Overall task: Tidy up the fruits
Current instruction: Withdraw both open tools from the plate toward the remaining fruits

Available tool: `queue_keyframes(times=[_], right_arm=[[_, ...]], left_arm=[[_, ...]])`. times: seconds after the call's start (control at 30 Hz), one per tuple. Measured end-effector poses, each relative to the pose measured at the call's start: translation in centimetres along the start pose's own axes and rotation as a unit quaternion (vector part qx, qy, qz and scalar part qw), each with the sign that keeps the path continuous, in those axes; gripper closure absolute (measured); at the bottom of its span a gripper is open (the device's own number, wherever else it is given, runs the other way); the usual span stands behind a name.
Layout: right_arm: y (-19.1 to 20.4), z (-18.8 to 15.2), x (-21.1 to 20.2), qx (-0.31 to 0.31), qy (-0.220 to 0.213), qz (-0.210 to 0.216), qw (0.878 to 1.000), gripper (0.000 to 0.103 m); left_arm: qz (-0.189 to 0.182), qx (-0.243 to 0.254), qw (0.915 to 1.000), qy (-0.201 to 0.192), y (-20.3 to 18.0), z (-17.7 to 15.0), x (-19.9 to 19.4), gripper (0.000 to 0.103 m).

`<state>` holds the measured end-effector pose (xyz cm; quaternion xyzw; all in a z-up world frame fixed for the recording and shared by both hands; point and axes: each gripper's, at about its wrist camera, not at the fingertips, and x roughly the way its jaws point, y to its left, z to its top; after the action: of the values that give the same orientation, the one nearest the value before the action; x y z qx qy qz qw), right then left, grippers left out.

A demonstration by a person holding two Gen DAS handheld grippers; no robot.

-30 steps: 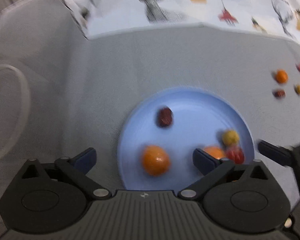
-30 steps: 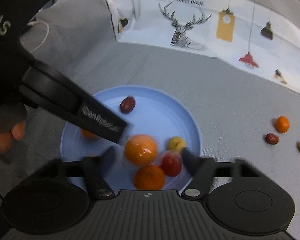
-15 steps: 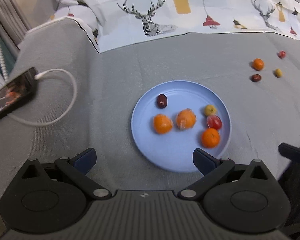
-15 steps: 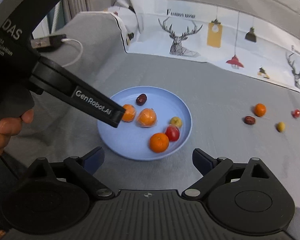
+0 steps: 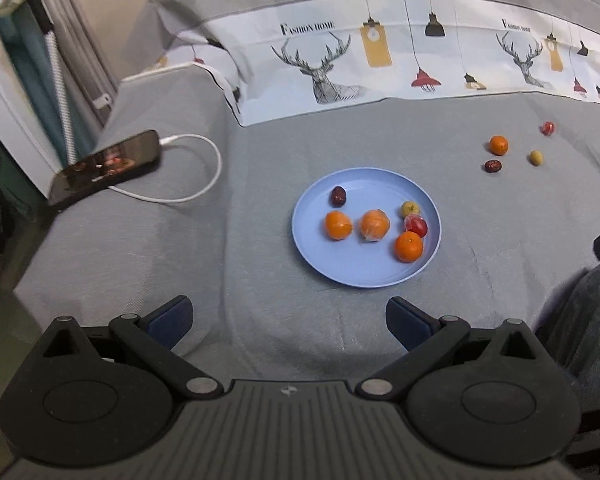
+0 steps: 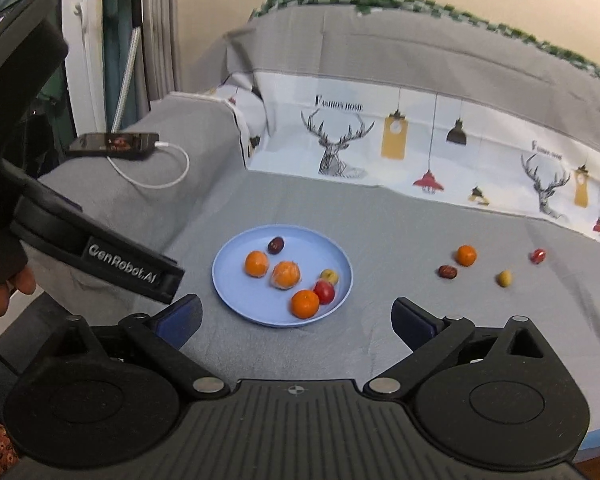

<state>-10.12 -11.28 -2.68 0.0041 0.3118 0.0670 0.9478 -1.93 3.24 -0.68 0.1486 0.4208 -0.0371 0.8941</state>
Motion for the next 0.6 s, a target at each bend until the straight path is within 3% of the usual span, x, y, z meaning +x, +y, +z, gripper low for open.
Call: queue_keyframes(times=[0.27,0.6], right_arm=[[-0.3,-0.4,-3.0,0.008,-0.04,-0.011,0.999,0.001],[-1.0,-0.9,-4.6,0.016,-0.066,-0.025,0.997,0.001]], left_arm=[[0.004,0.009,0.9997,-0.024,-0.9,-1.1,-2.9,0.0],[-0.011,-0.002,0.9998,-0.017,-1.7,-1.1,-3.8,0.001]])
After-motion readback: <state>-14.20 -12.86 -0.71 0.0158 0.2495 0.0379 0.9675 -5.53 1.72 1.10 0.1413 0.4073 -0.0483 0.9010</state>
